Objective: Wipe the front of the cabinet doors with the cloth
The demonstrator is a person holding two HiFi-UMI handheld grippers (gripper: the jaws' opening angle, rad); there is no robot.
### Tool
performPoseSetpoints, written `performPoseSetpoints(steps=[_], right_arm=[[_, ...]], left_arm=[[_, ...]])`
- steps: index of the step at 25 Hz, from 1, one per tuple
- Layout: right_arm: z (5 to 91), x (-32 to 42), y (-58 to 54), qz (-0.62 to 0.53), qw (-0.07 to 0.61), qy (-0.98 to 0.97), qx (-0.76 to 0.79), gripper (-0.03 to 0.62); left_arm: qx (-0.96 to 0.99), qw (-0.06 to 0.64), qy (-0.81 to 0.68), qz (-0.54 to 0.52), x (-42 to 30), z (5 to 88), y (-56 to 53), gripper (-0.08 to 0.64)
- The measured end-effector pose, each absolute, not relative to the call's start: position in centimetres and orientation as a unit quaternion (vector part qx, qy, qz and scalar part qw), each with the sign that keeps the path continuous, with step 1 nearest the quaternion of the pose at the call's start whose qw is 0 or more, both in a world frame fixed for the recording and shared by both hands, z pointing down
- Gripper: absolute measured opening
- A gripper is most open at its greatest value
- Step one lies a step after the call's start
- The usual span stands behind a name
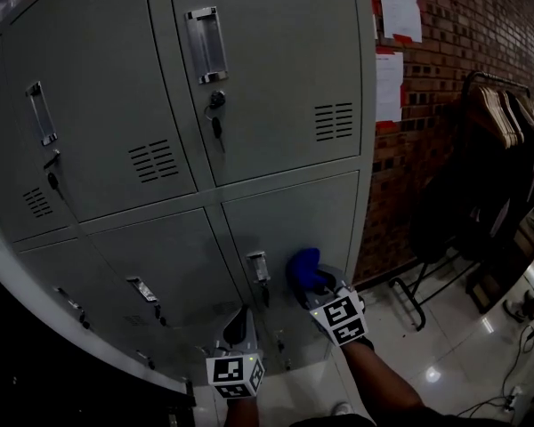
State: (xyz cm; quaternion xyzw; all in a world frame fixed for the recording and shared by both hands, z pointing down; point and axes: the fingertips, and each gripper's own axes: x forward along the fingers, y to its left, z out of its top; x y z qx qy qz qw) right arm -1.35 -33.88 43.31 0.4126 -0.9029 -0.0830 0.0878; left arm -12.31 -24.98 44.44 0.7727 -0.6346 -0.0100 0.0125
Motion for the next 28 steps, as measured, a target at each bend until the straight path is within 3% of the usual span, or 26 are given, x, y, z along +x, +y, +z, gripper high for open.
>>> performPoseSetpoints(steps=[11, 28], right_arm=[[44.9, -7.8, -33.2, -0.077, 0.114, -0.923, 0.359, 0.058], [45.1, 2.0, -36.4, -0.068, 0.116, -0.888, 0.439, 0.061]], left_arm=[[0.749, 0.021, -0.662, -0.014, -15.8, 44.7, -23.5, 0.012], [0.757, 0.025, -0.653, -0.012, -14.5, 45.1, -24.7, 0.012]])
